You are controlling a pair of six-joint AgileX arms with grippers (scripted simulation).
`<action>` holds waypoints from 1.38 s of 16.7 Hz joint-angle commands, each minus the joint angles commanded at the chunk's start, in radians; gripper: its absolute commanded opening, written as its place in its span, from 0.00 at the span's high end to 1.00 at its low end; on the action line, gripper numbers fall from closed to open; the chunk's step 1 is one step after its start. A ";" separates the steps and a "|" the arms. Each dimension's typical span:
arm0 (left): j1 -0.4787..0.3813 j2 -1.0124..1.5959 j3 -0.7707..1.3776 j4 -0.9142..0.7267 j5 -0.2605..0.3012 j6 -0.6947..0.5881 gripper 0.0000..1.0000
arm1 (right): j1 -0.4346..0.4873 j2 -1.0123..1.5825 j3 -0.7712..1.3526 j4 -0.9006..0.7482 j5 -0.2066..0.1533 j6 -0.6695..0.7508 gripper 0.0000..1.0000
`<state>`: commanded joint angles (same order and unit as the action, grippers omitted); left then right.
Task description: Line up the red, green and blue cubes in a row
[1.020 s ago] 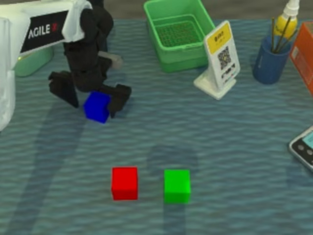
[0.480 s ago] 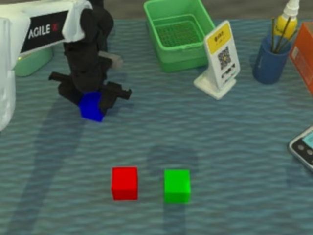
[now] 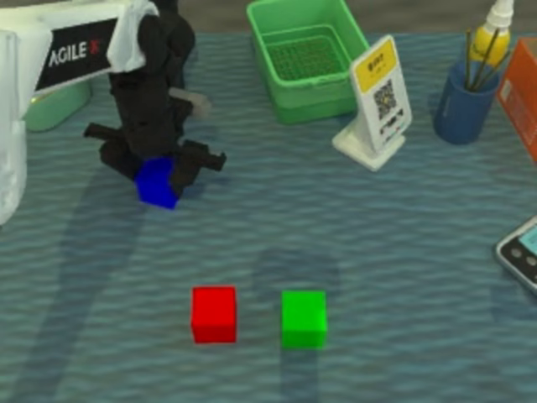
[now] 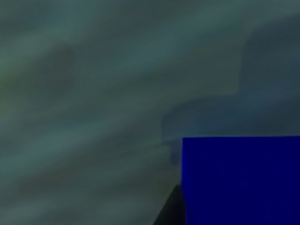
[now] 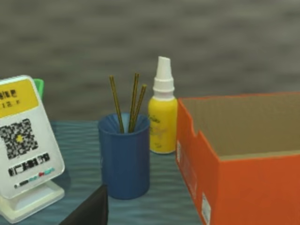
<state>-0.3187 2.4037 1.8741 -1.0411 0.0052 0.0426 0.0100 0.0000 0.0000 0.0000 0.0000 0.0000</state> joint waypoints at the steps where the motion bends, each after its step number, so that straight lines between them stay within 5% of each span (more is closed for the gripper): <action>1: 0.000 0.000 0.000 0.000 0.000 0.000 1.00 | 0.000 0.000 0.000 0.000 0.000 0.000 0.00; 16: 0.013 -0.057 0.187 -0.240 -0.001 -0.001 1.00 | 0.000 0.000 0.000 0.000 0.000 0.000 0.00; 23: -0.204 -0.030 0.244 -0.282 -0.004 -0.298 1.00 | 0.000 0.000 0.000 0.000 0.000 0.000 0.00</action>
<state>-0.5226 2.3738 2.1180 -1.3226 0.0011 -0.2557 0.0100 0.0000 0.0000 0.0000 0.0000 0.0000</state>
